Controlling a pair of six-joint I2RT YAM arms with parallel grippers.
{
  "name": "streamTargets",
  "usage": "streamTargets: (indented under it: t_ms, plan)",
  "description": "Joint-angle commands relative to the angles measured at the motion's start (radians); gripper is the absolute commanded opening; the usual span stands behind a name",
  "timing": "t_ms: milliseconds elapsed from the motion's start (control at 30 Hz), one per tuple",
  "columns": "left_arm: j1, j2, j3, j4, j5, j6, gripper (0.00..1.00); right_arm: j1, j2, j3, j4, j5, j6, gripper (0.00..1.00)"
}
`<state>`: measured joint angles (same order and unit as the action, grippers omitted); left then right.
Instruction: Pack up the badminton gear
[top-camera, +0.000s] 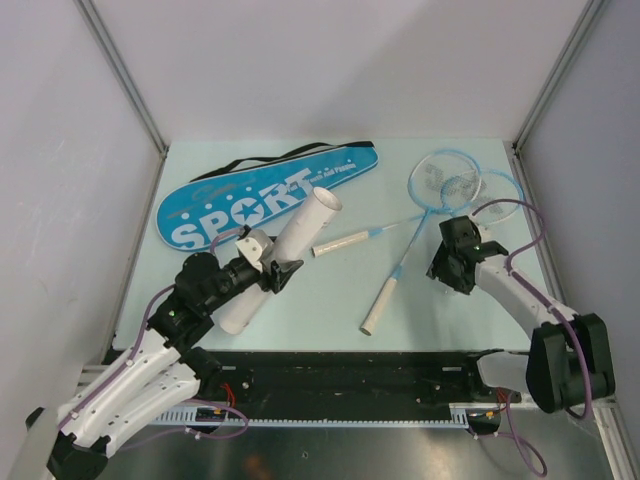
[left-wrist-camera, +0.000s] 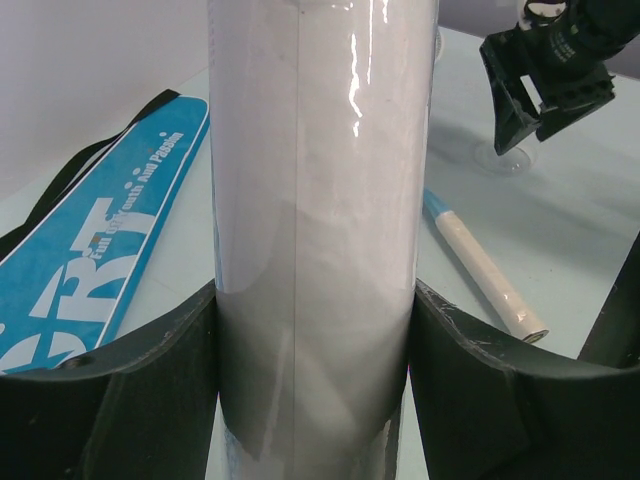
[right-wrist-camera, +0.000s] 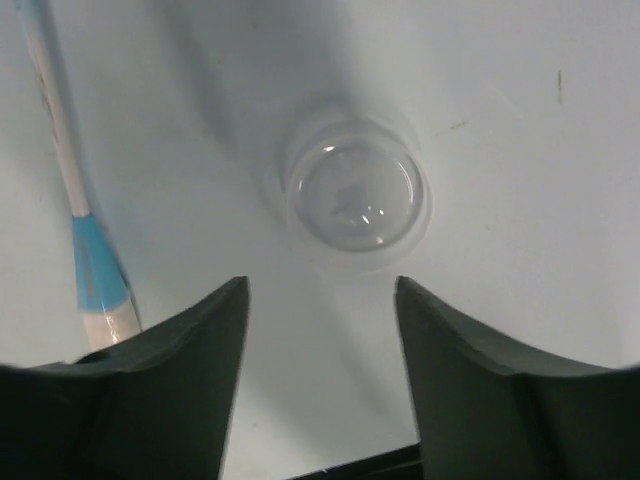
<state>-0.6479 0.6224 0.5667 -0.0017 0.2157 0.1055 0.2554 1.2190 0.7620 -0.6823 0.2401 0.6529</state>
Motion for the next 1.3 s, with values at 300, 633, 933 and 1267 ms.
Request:
streamTargets:
  t_ms: [300,633,933,1267]
  plan:
    - [-0.001,-0.009,0.025,0.068,0.007,0.025,0.27,0.008,0.198,0.003,0.227,0.011,-0.045,0.45]
    - [-0.002,-0.010,0.024,0.068,0.008,0.026,0.27,0.042,0.294,0.002,0.244,0.077,-0.032,0.09]
    - [-0.002,0.031,0.027,0.069,0.123,0.026,0.27,-0.042,-0.094,0.011,0.466,-0.623,-0.179,0.00]
    - [-0.002,0.083,0.035,0.068,0.307,0.017,0.27,0.013,-0.177,0.295,0.563,-1.190,-0.159,0.00]
